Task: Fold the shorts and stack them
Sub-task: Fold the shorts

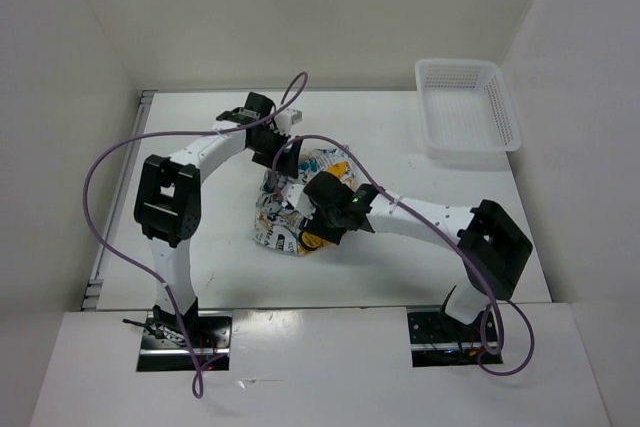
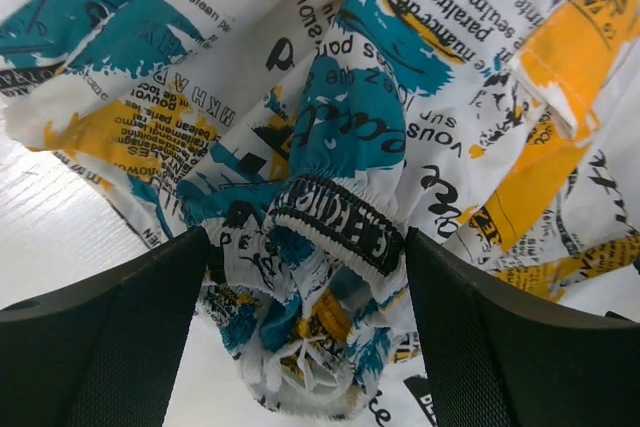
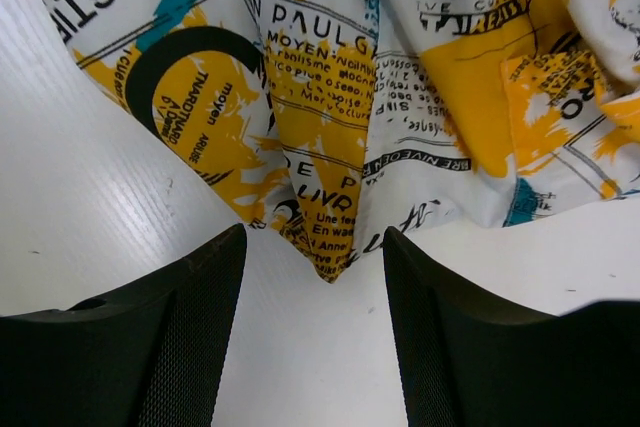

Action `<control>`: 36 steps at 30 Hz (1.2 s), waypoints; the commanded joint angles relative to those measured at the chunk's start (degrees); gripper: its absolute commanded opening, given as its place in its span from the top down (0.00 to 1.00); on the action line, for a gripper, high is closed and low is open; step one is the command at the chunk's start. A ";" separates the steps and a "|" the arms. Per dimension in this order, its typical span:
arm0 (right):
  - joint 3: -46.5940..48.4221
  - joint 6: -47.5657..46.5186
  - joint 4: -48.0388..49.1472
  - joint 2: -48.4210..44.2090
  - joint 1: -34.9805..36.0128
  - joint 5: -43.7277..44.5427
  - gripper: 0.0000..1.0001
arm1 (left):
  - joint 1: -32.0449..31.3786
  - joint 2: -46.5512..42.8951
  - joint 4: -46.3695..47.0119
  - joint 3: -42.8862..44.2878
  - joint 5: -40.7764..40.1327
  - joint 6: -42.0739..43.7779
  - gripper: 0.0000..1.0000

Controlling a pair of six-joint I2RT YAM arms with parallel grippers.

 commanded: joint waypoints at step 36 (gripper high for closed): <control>-16.71 -8.02 9.07 -9.32 -3.66 -0.99 1.00 | 1.67 -4.90 -5.80 4.74 -11.46 0.23 1.00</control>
